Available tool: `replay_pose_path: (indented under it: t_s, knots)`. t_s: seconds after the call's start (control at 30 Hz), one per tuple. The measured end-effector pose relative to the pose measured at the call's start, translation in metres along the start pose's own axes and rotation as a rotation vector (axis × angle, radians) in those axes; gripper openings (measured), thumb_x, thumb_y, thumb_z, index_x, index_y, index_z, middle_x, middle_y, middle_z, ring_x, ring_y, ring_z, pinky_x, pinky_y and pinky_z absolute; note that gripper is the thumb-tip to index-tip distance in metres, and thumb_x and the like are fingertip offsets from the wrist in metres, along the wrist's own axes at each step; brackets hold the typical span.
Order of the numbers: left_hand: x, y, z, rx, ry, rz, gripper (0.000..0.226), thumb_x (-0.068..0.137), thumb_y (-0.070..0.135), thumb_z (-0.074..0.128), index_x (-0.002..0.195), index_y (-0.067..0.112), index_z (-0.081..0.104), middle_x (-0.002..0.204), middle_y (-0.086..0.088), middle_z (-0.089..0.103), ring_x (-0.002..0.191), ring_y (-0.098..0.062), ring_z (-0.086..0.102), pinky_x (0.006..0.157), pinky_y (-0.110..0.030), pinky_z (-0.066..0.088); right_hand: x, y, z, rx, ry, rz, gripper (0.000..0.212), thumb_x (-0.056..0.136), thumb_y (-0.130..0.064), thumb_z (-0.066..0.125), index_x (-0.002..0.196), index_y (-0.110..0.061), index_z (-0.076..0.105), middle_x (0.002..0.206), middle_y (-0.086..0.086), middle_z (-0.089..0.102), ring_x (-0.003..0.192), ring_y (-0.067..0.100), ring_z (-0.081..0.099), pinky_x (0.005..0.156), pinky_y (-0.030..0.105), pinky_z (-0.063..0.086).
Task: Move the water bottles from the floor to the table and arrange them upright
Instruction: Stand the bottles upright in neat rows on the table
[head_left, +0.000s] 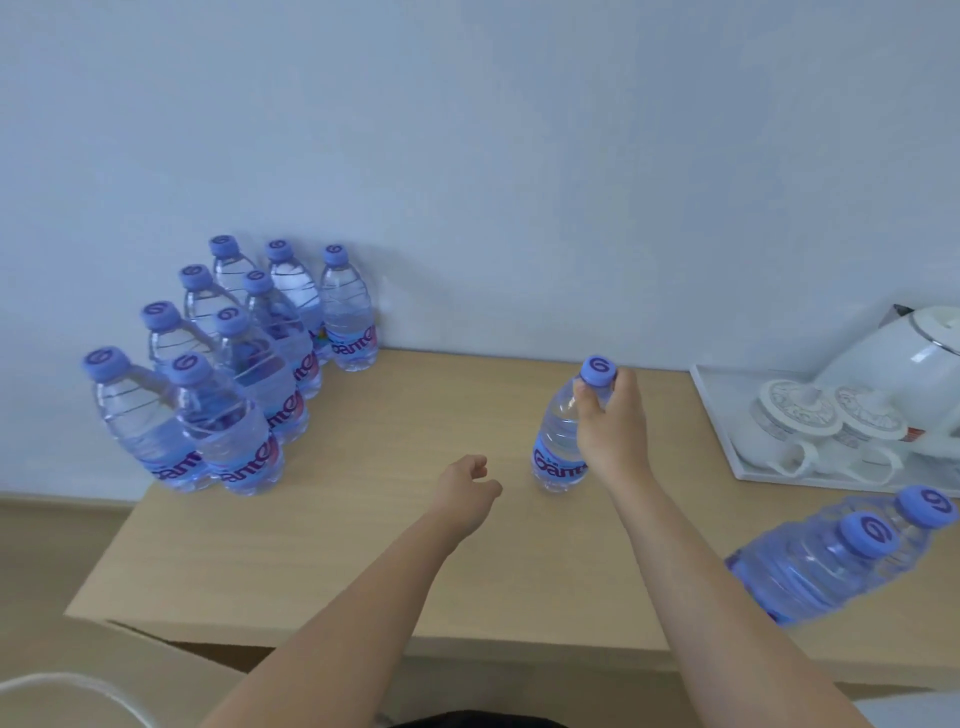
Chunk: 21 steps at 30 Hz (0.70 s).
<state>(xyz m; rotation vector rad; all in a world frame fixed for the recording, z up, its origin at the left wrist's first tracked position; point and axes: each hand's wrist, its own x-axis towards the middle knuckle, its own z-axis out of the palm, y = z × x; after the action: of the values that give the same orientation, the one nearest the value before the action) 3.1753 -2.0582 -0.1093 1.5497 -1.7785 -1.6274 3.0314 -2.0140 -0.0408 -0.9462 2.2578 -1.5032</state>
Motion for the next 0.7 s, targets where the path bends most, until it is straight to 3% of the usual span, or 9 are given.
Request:
replay_pose_path:
  t_s: [0.13, 0.3, 0.47, 0.53, 0.6, 0.7]
  knots:
    - [0.004, -0.015, -0.046, -0.051, 0.039, -0.034, 0.052, 0.089, 0.010, 0.053, 0.138, 0.009, 0.038, 0.138, -0.005, 0.047, 0.122, -0.019, 0.047, 0.090, -0.024, 0.035, -0.006, -0.030, 0.043, 0.083, -0.126, -0.047, 0.009, 0.093, -0.022, 0.050, 0.099, -0.018, 0.046, 0.102, -0.001, 0.055, 0.097, 0.019, 0.052, 0.078, 0.026, 0.035]
    - [0.011, -0.024, -0.089, -0.117, 0.027, -0.049, 0.055, 0.091, 0.009, 0.051, 0.142, 0.010, 0.031, 0.142, -0.004, 0.041, 0.122, -0.020, 0.046, 0.091, -0.026, 0.038, -0.009, -0.063, 0.092, 0.130, -0.254, -0.089, 0.010, 0.092, -0.025, 0.051, 0.100, -0.023, 0.046, 0.088, -0.019, 0.050, 0.089, 0.013, 0.050, 0.076, 0.024, 0.034]
    - [0.019, -0.036, -0.117, -0.139, 0.018, -0.052, 0.058, 0.091, 0.005, 0.047, 0.144, 0.012, 0.028, 0.145, -0.003, 0.037, 0.126, -0.022, 0.044, 0.099, -0.032, 0.039, -0.009, -0.088, 0.136, 0.128, -0.336, -0.135, 0.008, 0.091, -0.024, 0.053, 0.097, -0.023, 0.047, 0.085, -0.021, 0.051, 0.082, 0.006, 0.053, 0.076, 0.024, 0.036]
    - [0.022, -0.041, -0.126, -0.115, 0.018, -0.049, 0.057, 0.091, 0.001, 0.041, 0.145, 0.015, 0.028, 0.147, -0.001, 0.036, 0.118, -0.019, 0.047, 0.091, -0.024, 0.044, -0.009, -0.094, 0.151, 0.128, -0.359, -0.145, 0.008, 0.091, -0.024, 0.053, 0.097, -0.024, 0.047, 0.084, -0.022, 0.052, 0.078, -0.002, 0.052, 0.075, 0.023, 0.037]
    - [0.025, -0.045, -0.136, -0.079, 0.024, -0.041, 0.059, 0.090, -0.002, 0.034, 0.145, 0.018, 0.027, 0.147, 0.000, 0.036, 0.102, -0.013, 0.047, 0.068, -0.010, 0.043, -0.008, -0.098, 0.164, 0.123, -0.381, -0.149, 0.009, 0.091, -0.024, 0.053, 0.098, -0.024, 0.047, 0.085, -0.021, 0.051, 0.079, 0.002, 0.053, 0.075, 0.024, 0.038]
    - [0.033, -0.047, -0.148, -0.053, 0.022, -0.049, 0.060, 0.090, -0.001, 0.032, 0.146, 0.021, 0.025, 0.148, 0.002, 0.033, 0.100, -0.010, 0.045, 0.070, -0.011, 0.038, -0.004, -0.102, 0.179, 0.116, -0.394, -0.154, 0.009, 0.091, -0.025, 0.053, 0.098, -0.024, 0.047, 0.085, -0.022, 0.050, 0.078, -0.003, 0.051, 0.075, 0.023, 0.037]
